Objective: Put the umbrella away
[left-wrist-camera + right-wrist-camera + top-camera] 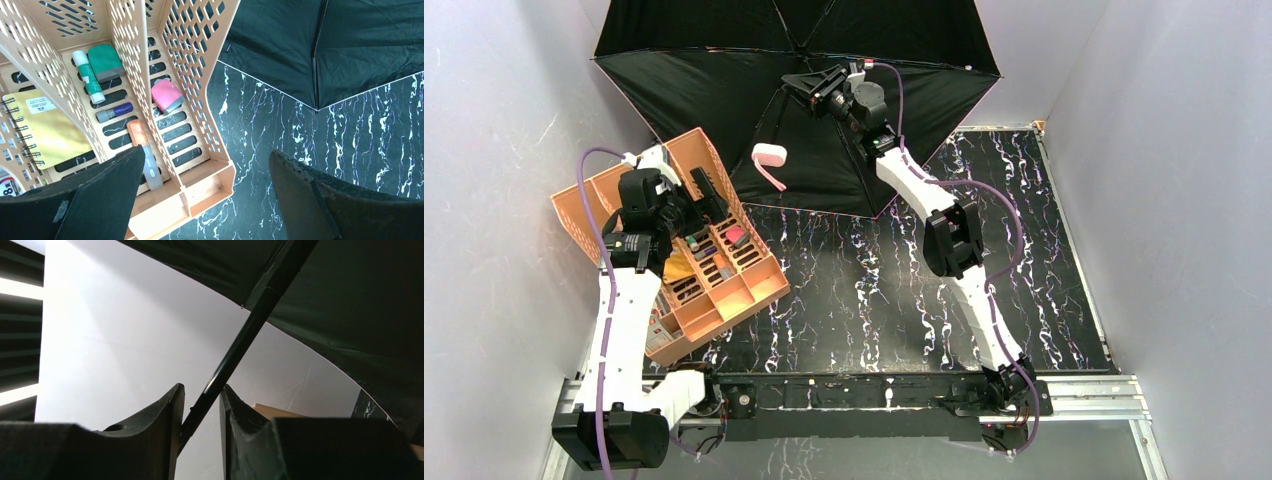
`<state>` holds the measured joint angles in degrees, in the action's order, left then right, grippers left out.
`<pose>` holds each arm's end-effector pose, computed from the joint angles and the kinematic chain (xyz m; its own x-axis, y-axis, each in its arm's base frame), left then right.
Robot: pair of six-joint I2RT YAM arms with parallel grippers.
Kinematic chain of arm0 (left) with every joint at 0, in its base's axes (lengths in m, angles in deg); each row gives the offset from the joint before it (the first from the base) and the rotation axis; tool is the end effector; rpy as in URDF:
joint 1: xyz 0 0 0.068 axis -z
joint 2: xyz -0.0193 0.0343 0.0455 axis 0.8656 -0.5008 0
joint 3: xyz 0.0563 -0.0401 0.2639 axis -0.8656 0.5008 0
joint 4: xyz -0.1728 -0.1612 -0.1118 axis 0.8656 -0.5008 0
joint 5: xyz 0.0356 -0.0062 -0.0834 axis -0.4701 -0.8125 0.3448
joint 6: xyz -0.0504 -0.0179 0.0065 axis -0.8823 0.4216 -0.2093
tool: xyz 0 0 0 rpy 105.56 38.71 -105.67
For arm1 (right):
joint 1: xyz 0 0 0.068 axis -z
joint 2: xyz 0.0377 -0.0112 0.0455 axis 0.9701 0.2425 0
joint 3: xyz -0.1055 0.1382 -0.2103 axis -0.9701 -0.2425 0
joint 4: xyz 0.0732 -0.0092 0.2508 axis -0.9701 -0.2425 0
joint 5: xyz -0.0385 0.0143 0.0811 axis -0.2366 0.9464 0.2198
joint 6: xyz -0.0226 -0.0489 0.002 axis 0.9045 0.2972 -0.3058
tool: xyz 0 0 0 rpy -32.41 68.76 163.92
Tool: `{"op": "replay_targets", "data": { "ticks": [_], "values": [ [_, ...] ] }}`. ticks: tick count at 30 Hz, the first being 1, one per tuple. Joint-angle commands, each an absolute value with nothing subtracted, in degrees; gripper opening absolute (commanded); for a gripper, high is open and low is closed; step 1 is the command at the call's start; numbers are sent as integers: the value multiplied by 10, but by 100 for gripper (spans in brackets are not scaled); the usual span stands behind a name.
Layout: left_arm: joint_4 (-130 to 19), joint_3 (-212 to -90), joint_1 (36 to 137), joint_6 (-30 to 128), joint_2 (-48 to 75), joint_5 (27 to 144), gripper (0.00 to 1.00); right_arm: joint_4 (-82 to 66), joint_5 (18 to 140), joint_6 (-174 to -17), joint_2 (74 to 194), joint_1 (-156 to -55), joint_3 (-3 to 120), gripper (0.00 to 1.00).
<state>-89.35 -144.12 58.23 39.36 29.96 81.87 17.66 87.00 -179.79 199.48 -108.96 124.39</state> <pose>0.2178 0.0036 0.3797 -0.4168 -0.3705 -0.8301 -0.1122 0.9271 -0.3575 0.4913 0.3301 0.3341 -0.7397 0.6696 -0.0670 -0.2674 -0.2010 0.9424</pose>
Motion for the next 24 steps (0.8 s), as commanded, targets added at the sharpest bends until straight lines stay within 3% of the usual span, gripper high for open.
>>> {"op": "replay_targets", "data": {
  "ticks": [1,18,24],
  "values": [
    [-907,-1441,579,390,317,828,94,233,893,-1771,1989,-1097,1257,36],
    [-906,-1498,579,389,316,887,95,316,911,-1603,1863,-1085,1191,0],
    [-892,-1539,582,389,299,930,95,338,931,-1568,1820,-1073,1167,0]
  ]
}}
